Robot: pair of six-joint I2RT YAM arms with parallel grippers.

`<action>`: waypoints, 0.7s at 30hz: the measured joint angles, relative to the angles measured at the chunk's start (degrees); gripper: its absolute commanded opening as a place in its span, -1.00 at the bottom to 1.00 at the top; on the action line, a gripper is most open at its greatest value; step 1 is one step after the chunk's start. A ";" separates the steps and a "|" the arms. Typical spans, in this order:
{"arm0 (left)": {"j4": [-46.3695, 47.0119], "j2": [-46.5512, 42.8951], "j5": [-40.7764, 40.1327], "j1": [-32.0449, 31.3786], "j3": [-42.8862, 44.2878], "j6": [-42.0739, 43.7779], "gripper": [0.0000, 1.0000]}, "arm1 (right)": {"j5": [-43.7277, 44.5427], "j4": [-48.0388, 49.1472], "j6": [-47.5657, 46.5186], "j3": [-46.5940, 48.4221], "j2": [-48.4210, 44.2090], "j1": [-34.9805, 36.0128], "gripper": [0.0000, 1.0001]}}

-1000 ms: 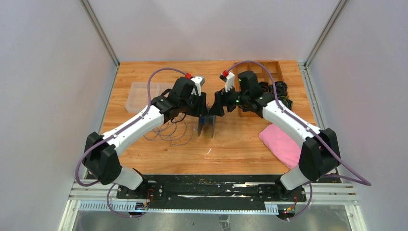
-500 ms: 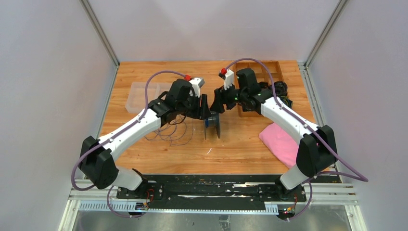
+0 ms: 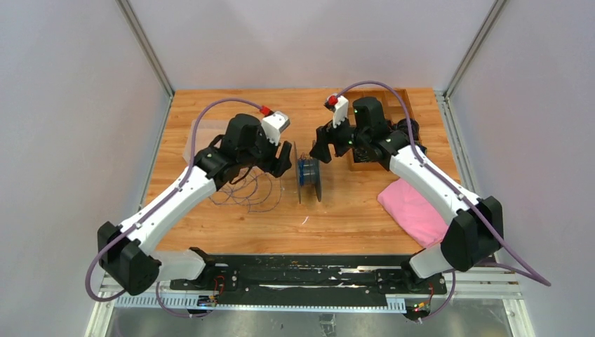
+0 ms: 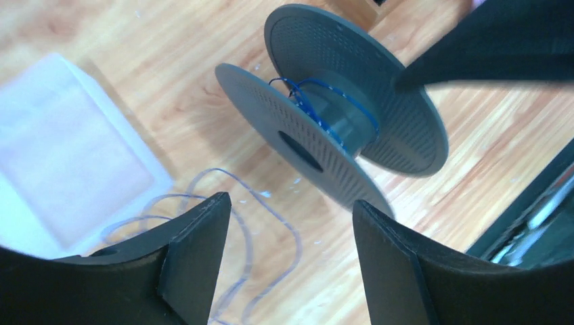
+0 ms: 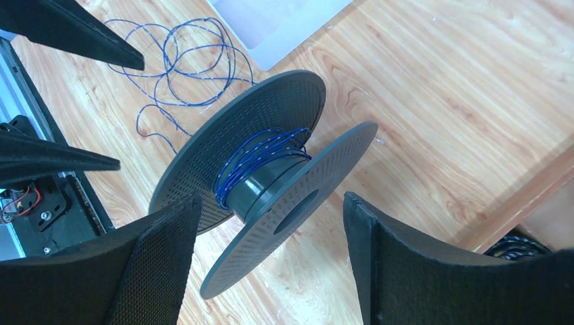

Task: Wrap the cables
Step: Pick up the cable from the center of the board.

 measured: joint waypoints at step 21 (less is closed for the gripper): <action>-14.12 -2.16 -8.09 1.79 -14.47 32.35 0.54 | 5.70 1.22 -6.47 -9.07 -13.77 -1.92 0.56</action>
